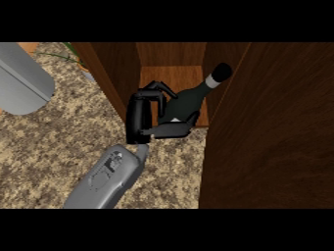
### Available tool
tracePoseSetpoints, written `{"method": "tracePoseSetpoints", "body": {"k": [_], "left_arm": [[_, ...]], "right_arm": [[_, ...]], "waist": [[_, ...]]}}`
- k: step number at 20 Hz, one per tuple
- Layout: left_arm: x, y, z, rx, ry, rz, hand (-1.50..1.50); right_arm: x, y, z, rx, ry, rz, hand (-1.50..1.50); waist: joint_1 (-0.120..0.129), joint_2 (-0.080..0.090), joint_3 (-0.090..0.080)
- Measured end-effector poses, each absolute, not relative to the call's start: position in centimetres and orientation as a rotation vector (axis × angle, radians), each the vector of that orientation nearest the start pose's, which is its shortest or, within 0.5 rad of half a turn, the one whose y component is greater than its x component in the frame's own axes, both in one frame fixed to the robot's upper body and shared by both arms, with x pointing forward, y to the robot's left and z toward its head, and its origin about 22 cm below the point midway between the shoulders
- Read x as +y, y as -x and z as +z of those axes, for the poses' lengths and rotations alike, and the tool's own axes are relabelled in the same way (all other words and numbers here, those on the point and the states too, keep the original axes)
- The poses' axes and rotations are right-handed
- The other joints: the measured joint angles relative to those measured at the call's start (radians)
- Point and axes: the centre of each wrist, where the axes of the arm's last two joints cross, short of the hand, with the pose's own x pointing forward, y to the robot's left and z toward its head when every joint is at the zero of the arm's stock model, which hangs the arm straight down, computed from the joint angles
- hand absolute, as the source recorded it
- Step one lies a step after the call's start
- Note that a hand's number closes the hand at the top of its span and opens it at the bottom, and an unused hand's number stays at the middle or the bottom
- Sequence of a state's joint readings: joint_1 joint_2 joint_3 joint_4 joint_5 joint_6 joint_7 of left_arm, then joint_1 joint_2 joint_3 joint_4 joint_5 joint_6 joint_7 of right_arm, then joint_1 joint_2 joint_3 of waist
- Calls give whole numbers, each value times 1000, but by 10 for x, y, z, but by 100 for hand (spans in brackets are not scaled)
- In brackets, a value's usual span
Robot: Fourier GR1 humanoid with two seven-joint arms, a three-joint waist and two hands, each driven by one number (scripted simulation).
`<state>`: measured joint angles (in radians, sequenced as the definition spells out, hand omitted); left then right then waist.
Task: Pick up the wine, place it into the cabinet and close the cabinet
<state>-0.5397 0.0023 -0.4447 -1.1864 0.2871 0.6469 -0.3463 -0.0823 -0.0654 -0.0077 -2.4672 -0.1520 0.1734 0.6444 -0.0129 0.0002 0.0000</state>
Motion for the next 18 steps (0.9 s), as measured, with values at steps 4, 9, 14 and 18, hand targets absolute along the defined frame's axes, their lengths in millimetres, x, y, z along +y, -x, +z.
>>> {"method": "tracePoseSetpoints", "body": {"k": [4, 9, 14, 18], "left_arm": [[76, -327, 36, -1928, 11, 79, 150], [86, -342, 36, -1916, 2, 109, 150], [89, -357, 36, -1883, 18, 101, 150], [90, -367, 33, -1854, 16, 105, 150]], "right_arm": [[-229, -155, 200, -1897, -145, 281, -150], [-228, -155, 198, -1890, -158, 279, -150], [-225, -156, 199, -1892, -172, 272, -150], [-226, -158, 204, -1896, -163, 266, -150]], "waist": [[0, 0, 0], [0, 0, 0], [-1, 1, 0], [-4, 1, 0]]}}
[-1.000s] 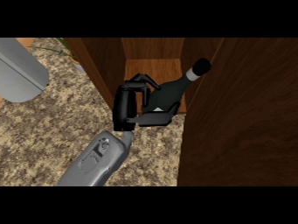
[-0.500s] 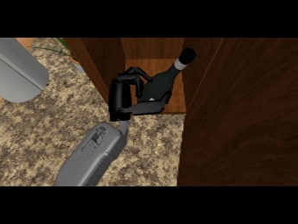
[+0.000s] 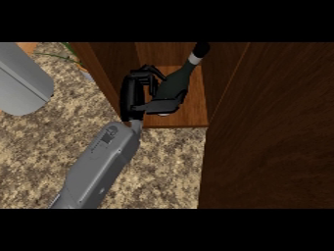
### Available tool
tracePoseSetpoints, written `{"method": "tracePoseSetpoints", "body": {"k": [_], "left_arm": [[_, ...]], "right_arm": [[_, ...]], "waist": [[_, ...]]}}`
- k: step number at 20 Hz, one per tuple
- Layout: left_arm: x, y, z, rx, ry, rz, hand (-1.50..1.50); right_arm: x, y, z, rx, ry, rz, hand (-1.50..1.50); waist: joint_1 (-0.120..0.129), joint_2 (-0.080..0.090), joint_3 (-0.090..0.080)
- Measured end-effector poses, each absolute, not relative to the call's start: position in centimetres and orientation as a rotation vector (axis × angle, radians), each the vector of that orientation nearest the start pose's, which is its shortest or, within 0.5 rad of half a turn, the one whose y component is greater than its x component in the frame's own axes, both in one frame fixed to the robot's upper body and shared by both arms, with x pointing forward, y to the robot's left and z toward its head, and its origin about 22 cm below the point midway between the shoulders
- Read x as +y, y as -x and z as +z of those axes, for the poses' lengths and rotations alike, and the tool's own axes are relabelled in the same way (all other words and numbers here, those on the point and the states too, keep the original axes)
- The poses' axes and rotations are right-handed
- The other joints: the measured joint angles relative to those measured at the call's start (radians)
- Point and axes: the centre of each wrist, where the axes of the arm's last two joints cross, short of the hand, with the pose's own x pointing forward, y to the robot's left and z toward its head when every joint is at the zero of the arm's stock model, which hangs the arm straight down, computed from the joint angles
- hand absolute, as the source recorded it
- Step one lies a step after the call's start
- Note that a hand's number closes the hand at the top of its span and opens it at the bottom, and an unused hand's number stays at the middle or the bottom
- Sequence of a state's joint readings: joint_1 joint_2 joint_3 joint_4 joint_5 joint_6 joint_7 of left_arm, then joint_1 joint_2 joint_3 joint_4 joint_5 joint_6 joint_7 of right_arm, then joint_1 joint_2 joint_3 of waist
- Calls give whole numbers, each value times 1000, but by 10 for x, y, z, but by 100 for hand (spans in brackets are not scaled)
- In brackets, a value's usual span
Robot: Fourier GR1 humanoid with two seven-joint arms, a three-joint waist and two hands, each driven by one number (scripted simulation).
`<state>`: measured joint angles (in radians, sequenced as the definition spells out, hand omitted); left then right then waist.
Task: Pick up the wine, place it into the cabinet and close the cabinet
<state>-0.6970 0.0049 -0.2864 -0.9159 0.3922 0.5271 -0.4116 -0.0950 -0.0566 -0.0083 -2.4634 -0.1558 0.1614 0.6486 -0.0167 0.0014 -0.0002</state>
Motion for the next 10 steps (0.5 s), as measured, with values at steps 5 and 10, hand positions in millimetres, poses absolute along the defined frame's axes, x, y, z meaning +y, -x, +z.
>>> {"method": "tracePoseSetpoints", "body": {"k": [5, 10], "left_arm": [[96, -389, 36, -1830, -19, 93, 150], [95, -398, 32, -1832, -45, 96, 150]], "right_arm": [[-225, -158, 204, -1890, -167, 264, -150], [-228, -157, 199, -1893, -167, 275, -150]], "waist": [[-7, 2, 0], [-9, 3, 0]]}}
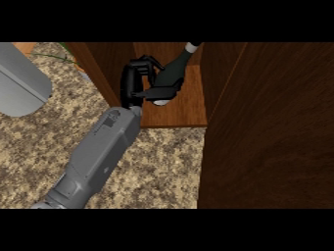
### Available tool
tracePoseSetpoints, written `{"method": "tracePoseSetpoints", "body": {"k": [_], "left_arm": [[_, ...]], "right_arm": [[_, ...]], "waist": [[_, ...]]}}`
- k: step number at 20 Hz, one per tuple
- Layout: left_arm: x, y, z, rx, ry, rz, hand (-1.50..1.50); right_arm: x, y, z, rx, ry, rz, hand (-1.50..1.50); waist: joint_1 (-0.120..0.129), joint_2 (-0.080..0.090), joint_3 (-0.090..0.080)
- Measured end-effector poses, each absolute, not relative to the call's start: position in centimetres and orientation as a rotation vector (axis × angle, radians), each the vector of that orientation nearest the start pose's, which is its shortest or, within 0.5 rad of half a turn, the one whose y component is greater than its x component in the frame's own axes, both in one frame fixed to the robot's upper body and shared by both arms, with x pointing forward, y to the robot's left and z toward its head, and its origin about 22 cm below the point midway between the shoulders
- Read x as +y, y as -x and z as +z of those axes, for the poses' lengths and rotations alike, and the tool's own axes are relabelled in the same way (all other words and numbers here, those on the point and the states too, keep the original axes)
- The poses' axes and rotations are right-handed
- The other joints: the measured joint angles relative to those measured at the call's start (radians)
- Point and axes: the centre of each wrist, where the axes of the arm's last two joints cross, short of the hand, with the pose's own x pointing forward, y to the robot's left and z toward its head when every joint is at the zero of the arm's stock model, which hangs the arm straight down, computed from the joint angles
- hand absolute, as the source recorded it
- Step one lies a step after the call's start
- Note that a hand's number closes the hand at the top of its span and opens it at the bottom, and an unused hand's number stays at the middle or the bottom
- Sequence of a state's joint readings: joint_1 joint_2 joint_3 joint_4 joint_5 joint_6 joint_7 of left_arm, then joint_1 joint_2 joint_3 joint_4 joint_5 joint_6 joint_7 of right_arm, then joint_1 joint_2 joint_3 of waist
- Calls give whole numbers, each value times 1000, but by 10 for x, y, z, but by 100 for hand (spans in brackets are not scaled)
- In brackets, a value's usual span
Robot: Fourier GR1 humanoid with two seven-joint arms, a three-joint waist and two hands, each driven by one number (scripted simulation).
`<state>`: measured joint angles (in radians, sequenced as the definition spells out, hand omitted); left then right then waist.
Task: Pick up the wine, place it into the cabinet and close the cabinet
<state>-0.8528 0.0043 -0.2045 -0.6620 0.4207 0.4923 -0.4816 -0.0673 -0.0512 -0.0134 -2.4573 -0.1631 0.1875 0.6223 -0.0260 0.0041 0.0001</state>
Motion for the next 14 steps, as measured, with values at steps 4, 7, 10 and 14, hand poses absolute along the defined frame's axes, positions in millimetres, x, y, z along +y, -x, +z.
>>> {"method": "tracePoseSetpoints", "body": {"k": [4, 7, 10, 14], "left_arm": [[91, -408, 39, -1877, -98, 83, 150], [92, -415, 41, -1901, -125, 89, 150], [94, -421, 43, -1921, -155, 93, 150], [95, -427, 46, -1925, -167, 92, 150]], "right_arm": [[-223, -158, 196, -1894, -201, 275, -150], [-221, -158, 197, -1894, -211, 282, -150], [-219, -158, 196, -1892, -225, 292, -150], [-220, -159, 196, -1901, -218, 294, -150]], "waist": [[-3, 1, 0], [-7, 2, 0], [-10, 4, 0], [-14, 6, 0]]}}
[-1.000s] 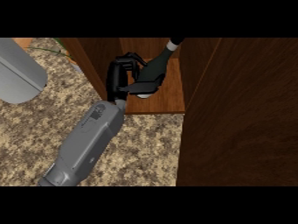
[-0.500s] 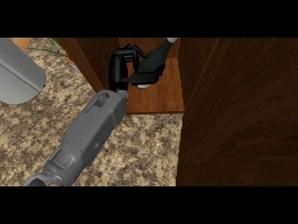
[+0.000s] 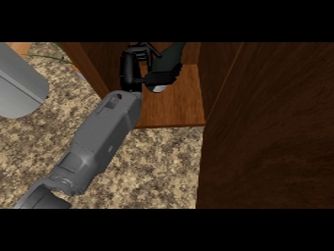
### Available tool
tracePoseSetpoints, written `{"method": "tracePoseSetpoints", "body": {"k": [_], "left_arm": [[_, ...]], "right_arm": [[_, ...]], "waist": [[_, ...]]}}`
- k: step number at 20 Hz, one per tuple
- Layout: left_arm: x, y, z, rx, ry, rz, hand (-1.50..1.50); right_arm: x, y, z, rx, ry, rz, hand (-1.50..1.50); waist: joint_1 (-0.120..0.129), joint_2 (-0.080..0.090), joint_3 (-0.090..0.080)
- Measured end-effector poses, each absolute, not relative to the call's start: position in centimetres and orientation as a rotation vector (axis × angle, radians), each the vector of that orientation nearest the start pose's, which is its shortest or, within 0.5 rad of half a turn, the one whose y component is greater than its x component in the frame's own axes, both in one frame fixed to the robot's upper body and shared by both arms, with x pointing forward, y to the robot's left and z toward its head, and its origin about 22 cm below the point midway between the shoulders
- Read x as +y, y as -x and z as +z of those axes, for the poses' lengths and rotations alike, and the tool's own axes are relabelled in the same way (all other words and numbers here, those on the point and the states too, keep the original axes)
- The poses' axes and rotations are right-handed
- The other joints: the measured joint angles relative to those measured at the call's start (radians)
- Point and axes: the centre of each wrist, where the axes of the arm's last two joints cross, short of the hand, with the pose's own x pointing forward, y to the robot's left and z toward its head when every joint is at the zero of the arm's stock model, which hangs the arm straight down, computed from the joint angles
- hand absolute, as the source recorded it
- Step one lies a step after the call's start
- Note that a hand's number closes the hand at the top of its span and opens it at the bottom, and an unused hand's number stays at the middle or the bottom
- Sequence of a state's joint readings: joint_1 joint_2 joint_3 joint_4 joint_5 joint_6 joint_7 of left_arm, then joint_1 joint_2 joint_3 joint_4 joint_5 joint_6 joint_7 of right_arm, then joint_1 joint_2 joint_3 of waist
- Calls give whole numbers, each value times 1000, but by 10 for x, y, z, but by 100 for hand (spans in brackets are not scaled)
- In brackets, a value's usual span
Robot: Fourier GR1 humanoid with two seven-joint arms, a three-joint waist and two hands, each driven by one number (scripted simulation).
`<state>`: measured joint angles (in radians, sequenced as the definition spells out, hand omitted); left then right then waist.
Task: Pick up the wine, place it into the cabinet and close the cabinet
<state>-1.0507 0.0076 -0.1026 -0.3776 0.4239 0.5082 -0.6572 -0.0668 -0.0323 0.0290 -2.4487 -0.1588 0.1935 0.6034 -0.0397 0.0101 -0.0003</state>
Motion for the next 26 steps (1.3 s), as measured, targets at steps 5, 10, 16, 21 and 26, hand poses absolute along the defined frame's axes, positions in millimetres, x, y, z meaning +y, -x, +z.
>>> {"method": "tracePoseSetpoints", "body": {"k": [5, 10, 16, 21, 26], "left_arm": [[98, -429, 40, -1887, -151, 159, 150], [98, -431, 41, -1861, -100, 223, 150], [100, -433, 41, -1842, -76, 253, 150], [101, -433, 38, -1849, -81, 251, 150], [102, -431, 32, -1834, -138, 223, -150]], "right_arm": [[-220, -158, 193, -1905, -232, 291, -150], [-220, -162, 194, -1902, -232, 300, -150], [-217, -162, 191, -1891, -256, 311, -150], [-217, -163, 193, -1895, -251, 312, -150], [-217, -164, 192, -1901, -253, 316, -150]], "waist": [[-8, 3, 0], [-13, 1, 3], [-21, 1, 4], [-22, 1, 5], [-25, 5, 3]]}}
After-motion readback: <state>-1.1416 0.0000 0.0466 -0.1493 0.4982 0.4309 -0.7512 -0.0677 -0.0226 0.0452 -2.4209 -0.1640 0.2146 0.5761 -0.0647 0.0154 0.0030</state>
